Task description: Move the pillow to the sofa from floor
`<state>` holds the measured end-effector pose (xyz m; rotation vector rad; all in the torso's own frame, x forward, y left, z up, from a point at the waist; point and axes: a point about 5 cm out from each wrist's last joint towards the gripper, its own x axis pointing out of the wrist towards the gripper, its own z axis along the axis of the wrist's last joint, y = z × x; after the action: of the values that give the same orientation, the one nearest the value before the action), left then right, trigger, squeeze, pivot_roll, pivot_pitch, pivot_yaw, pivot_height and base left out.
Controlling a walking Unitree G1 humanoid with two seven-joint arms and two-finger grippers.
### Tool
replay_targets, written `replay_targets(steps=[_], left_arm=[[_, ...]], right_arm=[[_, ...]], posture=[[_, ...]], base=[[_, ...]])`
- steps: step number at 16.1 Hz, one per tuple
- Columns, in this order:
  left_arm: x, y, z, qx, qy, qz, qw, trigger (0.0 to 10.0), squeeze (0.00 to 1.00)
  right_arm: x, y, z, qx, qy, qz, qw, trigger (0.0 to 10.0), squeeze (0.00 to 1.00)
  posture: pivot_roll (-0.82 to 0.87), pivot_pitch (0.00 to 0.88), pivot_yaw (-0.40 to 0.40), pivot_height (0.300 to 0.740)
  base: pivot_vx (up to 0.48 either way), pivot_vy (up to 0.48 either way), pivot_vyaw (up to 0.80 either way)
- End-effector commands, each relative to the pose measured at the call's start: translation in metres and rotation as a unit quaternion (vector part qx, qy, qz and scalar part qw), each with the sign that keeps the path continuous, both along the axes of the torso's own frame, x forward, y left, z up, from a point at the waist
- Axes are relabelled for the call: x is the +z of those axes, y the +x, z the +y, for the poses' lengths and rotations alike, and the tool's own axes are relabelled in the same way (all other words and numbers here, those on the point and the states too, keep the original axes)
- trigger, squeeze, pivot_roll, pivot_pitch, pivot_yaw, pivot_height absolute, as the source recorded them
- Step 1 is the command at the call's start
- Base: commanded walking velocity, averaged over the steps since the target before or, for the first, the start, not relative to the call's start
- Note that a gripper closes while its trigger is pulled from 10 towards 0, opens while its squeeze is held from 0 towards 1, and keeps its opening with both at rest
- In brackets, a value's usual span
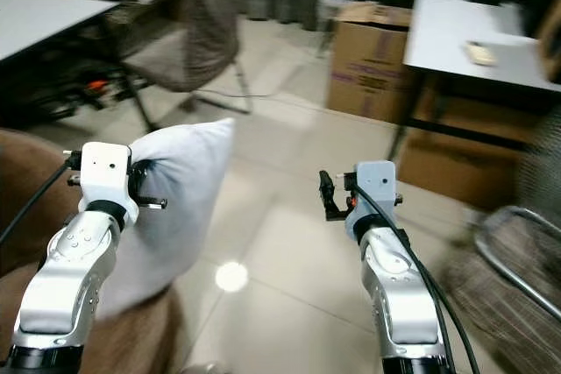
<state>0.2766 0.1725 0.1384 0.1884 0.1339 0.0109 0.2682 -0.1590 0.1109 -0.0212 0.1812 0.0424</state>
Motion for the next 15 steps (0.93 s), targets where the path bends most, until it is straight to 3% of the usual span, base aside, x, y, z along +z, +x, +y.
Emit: replay_targets(steps=[1, 2, 3, 5, 6, 7, 8, 12, 15], left_arm=[[0.006, 0.000, 0.005, 0.004, 0.009, -0.020, 1.000, 10.0, 0.00], [0.006, 0.002, 0.004, 0.004, 0.010, -0.019, 1.000, 10.0, 0.00], [0.006, 0.003, 0.004, 0.008, 0.007, -0.019, 1.000, 10.0, 0.00], [0.006, 0.005, 0.003, 0.008, 0.006, -0.021, 1.000, 10.0, 0.00], [0.007, 0.005, 0.002, 0.011, 0.008, -0.025, 1.000, 10.0, 0.00], [0.007, 0.005, 0.002, 0.012, 0.008, -0.026, 1.000, 10.0, 0.00], [0.007, 0.005, 0.004, 0.016, 0.012, -0.027, 0.999, 10.0, 0.00], [0.009, 0.006, 0.007, 0.024, 0.018, -0.031, 0.999, 10.0, 0.00], [0.010, 0.006, 0.005, 0.021, 0.026, -0.031, 0.999, 10.0, 0.00]], right_arm=[[0.000, -0.001, 0.002, -0.005, 0.012, 0.005, 1.000, 10.0, 0.00], [0.000, 0.000, 0.001, -0.002, 0.008, 0.011, 1.000, 10.0, 0.00], [0.000, 0.003, 0.003, 0.010, -0.038, 0.015, 0.999, 10.0, 0.00], [0.002, 0.006, 0.006, 0.036, -0.036, 0.011, 0.999, 10.0, 0.00], [0.006, 0.011, 0.001, 0.009, -0.060, -0.027, 0.998, 10.0, 0.00], [0.006, 0.012, 0.000, 0.008, -0.062, -0.027, 0.998, 10.0, 0.00], [0.005, 0.015, -0.005, -0.009, -0.036, -0.017, 0.999, 10.0, 0.00], [0.002, 0.014, -0.004, 0.005, -0.047, -0.013, 0.999, 10.0, 0.00], [0.002, 0.015, -0.004, 0.002, -0.014, -0.013, 1.000, 10.0, 0.00]], posture=[[0.06, 0.000, 0.040, 0.740], [0.06, 0.000, 0.037, 0.740], [0.06, 0.000, 0.033, 0.740], [0.06, 0.000, 0.026, 0.740], [0.07, 0.000, 0.012, 0.740], [0.07, 0.000, 0.012, 0.740], [0.08, 0.000, 0.000, 0.740], [0.09, 0.000, -0.005, 0.740], [0.11, 0.000, -0.010, 0.740]], base=[[0.000, 0.000, 0.80], [0.000, -0.375, 0.00], [0.000, -0.379, 0.00], [0.000, -0.379, 0.00], [0.000, -0.382, 0.00], [0.000, -0.382, 0.00], [0.000, -0.382, 0.00], [0.000, -0.380, 0.00], [0.000, -0.365, 0.00]])
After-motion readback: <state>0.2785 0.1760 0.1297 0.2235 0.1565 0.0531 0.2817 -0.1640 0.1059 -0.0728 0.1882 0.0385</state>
